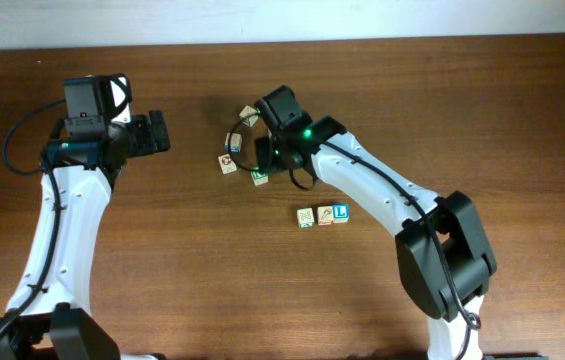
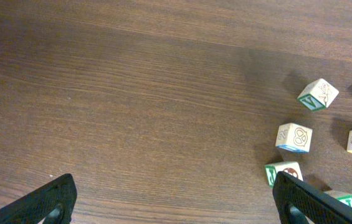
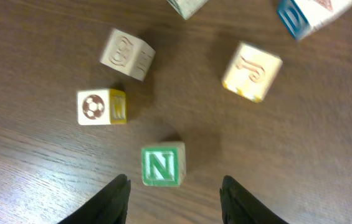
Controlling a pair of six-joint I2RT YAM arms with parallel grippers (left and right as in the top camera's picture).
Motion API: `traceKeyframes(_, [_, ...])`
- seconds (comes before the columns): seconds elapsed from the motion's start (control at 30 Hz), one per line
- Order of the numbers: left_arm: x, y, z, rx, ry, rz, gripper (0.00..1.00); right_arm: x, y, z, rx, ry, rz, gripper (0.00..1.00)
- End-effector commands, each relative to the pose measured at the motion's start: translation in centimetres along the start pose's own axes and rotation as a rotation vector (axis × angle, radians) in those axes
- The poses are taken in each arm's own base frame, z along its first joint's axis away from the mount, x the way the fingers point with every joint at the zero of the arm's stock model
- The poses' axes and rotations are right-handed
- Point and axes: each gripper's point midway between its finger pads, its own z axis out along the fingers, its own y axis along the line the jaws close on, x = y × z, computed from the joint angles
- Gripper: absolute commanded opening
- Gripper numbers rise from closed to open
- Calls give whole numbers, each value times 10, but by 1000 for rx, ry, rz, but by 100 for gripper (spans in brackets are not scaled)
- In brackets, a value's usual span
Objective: Rotate 4 blocks
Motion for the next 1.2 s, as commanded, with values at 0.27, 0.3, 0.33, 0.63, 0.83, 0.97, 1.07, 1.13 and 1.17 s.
traceKeyframes(0.27, [-7,2,-4,-5,-17,-8,99,33,6,72,-27,87,-195,47])
traceKeyframes(0.3, [-7,2,-4,-4,-17,-8,99,33,8,72,-37,88,-209,47])
traceKeyframes(0.33, [-7,2,-4,-4,-17,-8,99,34,7,71,-35,92,-208,48])
traceKeyframes(0.63, [-7,2,-4,-5,-17,-8,99,34,7,59,-23,118,-219,22])
traceKeyframes(0.83, [-7,2,-4,-5,-17,-8,99,74,12,2,-62,351,-212,20])
traceKeyframes(0.97, [-7,2,-4,-4,-17,-8,99,108,1,6,-52,447,-407,21])
traceKeyframes(1.07, [-7,2,-4,-4,-17,-8,99,122,-6,9,-54,486,-446,27])
traceKeyframes(1.13, [-7,2,-4,-5,-17,-8,99,120,-5,9,-64,479,-481,36])
traceKeyframes(1.17, [-7,2,-4,-4,-17,-8,99,115,-3,8,-66,465,-481,40])
